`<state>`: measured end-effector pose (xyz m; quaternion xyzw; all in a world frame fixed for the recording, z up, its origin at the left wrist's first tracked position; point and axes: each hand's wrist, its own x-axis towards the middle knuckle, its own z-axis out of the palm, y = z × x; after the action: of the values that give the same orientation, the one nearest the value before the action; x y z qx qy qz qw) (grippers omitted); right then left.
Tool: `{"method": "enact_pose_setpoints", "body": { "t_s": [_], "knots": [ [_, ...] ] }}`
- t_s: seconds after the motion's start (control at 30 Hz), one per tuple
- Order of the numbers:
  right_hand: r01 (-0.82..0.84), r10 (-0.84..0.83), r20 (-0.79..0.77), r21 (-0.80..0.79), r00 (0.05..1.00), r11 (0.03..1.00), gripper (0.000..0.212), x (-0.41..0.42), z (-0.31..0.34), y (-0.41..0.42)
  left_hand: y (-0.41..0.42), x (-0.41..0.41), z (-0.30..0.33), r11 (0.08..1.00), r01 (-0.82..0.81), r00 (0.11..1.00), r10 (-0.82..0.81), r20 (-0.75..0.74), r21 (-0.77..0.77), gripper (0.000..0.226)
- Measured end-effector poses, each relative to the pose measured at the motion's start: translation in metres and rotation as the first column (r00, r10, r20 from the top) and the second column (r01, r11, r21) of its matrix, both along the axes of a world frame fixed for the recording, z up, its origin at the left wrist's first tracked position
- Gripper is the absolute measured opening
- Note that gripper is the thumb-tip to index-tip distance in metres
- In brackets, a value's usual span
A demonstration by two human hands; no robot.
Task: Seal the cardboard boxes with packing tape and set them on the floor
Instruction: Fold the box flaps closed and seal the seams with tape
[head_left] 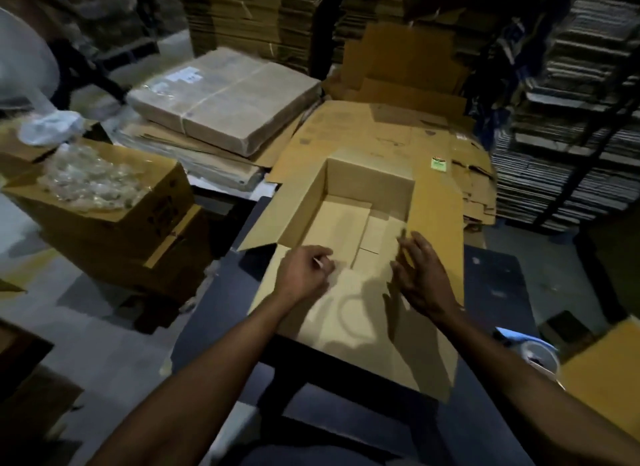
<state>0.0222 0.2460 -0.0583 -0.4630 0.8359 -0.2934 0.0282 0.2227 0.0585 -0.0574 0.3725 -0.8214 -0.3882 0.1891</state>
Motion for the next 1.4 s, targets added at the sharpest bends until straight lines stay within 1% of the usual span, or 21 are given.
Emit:
{"method": "enact_pose_setpoints", "body": {
  "t_s": [0.1, 0.13, 0.2, 0.27, 0.3, 0.37, 0.43, 0.5, 0.57, 0.63, 0.7, 0.73, 0.8, 0.87, 0.9, 0.97, 1.03, 1.17, 1.23, 1.33, 1.4],
  "knots": [
    [0.078, -0.074, -0.061, 0.073, 0.995, 0.994, 0.057, 0.023, -0.016, -0.021, -0.057, 0.021, -0.015, 0.92, -0.354, 0.925, 0.371, -0.079, 0.166, 0.011],
    [0.105, -0.098, -0.073, 0.102, 0.993, 0.989, 0.059, 0.031, -0.023, -0.027, -0.072, 0.027, -0.024, 0.879, -0.415, 0.893, 0.443, -0.082, 0.235, 0.014],
    [0.137, -0.122, -0.106, 0.153, 0.987, 0.979, 0.061, 0.043, -0.037, -0.038, -0.087, 0.035, -0.029, 0.768, -0.454, 0.828, 0.551, -0.103, 0.451, 0.041],
    [0.165, -0.148, -0.1, 0.191, 0.984, 0.967, 0.063, 0.053, -0.052, -0.044, -0.093, 0.038, -0.028, 0.55, -0.408, 0.702, 0.699, -0.134, 0.729, 0.061],
    [0.176, -0.16, -0.094, 0.201, 0.983, 0.964, 0.065, 0.058, -0.058, -0.044, -0.096, 0.039, -0.024, 0.424, -0.367, 0.621, 0.774, -0.122, 0.828, 0.059],
    [0.186, -0.175, -0.073, 0.194, 0.982, 0.963, 0.069, 0.065, -0.066, -0.042, -0.104, 0.043, -0.019, 0.208, -0.22, 0.508, 0.859, -0.07, 0.953, 0.044],
    [0.183, -0.177, -0.051, 0.187, 0.983, 0.965, 0.071, 0.068, -0.07, -0.04, -0.111, 0.049, -0.018, 0.041, -0.009, 0.466, 0.884, -0.032, 0.999, 0.042],
    [0.176, -0.168, -0.058, 0.192, 0.984, 0.966, 0.071, 0.069, -0.07, -0.038, -0.121, 0.054, -0.019, -0.017, 0.149, 0.412, 0.91, -0.046, 0.989, 0.06],
    [0.167, -0.159, -0.056, 0.197, 0.986, 0.966, 0.071, 0.069, -0.07, -0.037, -0.127, 0.056, -0.015, 0.031, 0.222, 0.386, 0.915, -0.117, 0.975, 0.057],
    [0.159, -0.154, -0.042, 0.201, 0.987, 0.966, 0.07, 0.068, -0.069, -0.036, -0.128, 0.051, -0.013, 0.089, 0.192, 0.38, 0.912, -0.157, 0.977, 0.034],
    [0.149, -0.145, -0.035, 0.209, 0.989, 0.967, 0.07, 0.068, -0.069, -0.035, -0.125, 0.047, -0.012, 0.073, 0.092, 0.388, 0.916, -0.103, 0.993, 0.032],
    [0.14, -0.135, -0.036, 0.21, 0.99, 0.968, 0.07, 0.068, -0.069, -0.033, -0.124, 0.045, -0.014, 0.058, 0.06, 0.406, 0.911, -0.078, 0.996, 0.037],
    [0.116, -0.11, -0.036, 0.223, 0.993, 0.968, 0.071, 0.067, -0.067, -0.031, -0.123, 0.047, -0.023, -0.006, 0.106, 0.449, 0.893, -0.042, 0.994, 0.054],
    [0.081, -0.074, -0.04, 0.252, 0.996, 0.964, 0.072, 0.066, -0.067, -0.026, -0.122, 0.052, -0.037, -0.095, 0.211, 0.479, 0.878, -0.018, 0.973, 0.091],
    [0.059, -0.051, -0.039, 0.268, 0.998, 0.961, 0.073, 0.065, -0.068, -0.022, -0.123, 0.055, -0.045, -0.117, 0.28, 0.464, 0.885, -0.027, 0.953, 0.106],
    [0.003, 0.009, -0.038, 0.295, 0.999, 0.955, 0.078, 0.061, -0.068, -0.013, -0.125, 0.056, -0.05, -0.071, 0.396, 0.395, 0.913, -0.1, 0.916, 0.114],
    [-0.049, 0.065, -0.04, 0.317, 0.997, 0.947, 0.083, 0.054, -0.066, -0.006, -0.126, 0.058, -0.046, -0.002, 0.403, 0.347, 0.926, -0.15, 0.915, 0.109],
    [-0.129, 0.169, -0.064, 0.407, 0.984, 0.904, 0.094, 0.054, -0.057, -0.002, -0.114, 0.058, -0.023, 0.235, 0.3, 0.372, 0.864, -0.341, 0.924, 0.091],
    [-0.145, 0.203, -0.088, 0.435, 0.975, 0.888, 0.099, 0.057, -0.055, 0.001, -0.102, 0.056, -0.009, 0.377, 0.245, 0.481, 0.753, -0.449, 0.893, 0.084],
    [-0.157, 0.223, -0.1, 0.444, 0.97, 0.882, 0.103, 0.06, -0.055, 0.008, -0.085, 0.047, -0.007, 0.618, 0.13, 0.721, 0.478, -0.501, 0.776, 0.087],
    [-0.175, 0.253, -0.112, 0.463, 0.961, 0.869, 0.108, 0.062, -0.054, 0.011, -0.077, 0.045, -0.018, 0.826, 0.129, 0.872, 0.169, -0.459, 0.549, 0.077]
  ]
}}
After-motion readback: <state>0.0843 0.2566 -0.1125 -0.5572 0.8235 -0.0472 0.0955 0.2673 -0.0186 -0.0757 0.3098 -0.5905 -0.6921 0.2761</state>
